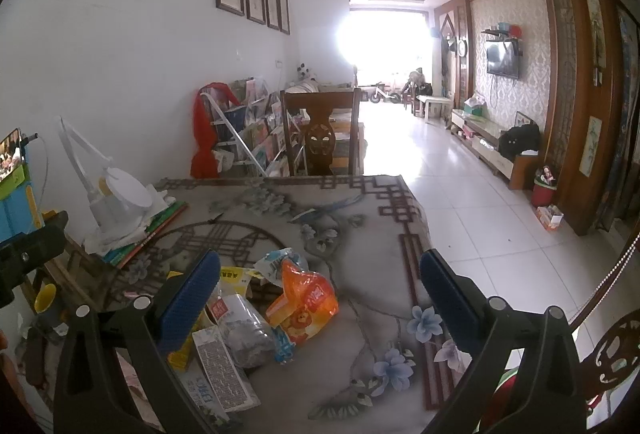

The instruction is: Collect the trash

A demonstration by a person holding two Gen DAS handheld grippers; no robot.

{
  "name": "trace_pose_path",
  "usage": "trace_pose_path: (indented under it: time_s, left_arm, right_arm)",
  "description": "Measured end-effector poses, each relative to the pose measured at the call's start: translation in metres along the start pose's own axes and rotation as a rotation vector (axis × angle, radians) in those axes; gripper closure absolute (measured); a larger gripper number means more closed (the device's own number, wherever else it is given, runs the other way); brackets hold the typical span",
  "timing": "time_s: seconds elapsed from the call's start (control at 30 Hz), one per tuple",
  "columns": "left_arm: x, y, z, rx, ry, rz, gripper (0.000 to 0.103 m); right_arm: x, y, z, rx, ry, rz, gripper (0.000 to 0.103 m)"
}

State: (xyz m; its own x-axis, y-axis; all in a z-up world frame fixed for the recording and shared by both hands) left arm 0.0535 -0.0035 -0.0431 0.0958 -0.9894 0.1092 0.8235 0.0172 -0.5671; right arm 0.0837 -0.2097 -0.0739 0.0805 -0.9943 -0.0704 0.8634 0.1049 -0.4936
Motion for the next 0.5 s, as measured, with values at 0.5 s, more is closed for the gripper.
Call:
trace_pose_path:
  time_s: [0.5]
  left_arm:
    - [0.0036,0.0061,-0.0064,-0.011,0.006,0.003,0.005]
  right_arm:
    - [0.0045,-0.0009,-0.0038,-0.003,0.004,0.003,0.007]
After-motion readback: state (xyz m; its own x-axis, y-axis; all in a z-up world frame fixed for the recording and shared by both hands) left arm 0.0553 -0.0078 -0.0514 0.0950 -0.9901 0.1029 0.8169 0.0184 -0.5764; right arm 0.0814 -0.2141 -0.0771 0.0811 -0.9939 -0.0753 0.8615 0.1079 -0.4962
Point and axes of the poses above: each gripper's, at about its wrist camera, not at the fingertips, and y roughly the way its jaws point, x to its right, z to its top, the point moved 6 cm from there along y, roughly the way its jaws point, and after that the axes turned 3 degrees about -x, right-handed, at the moved point
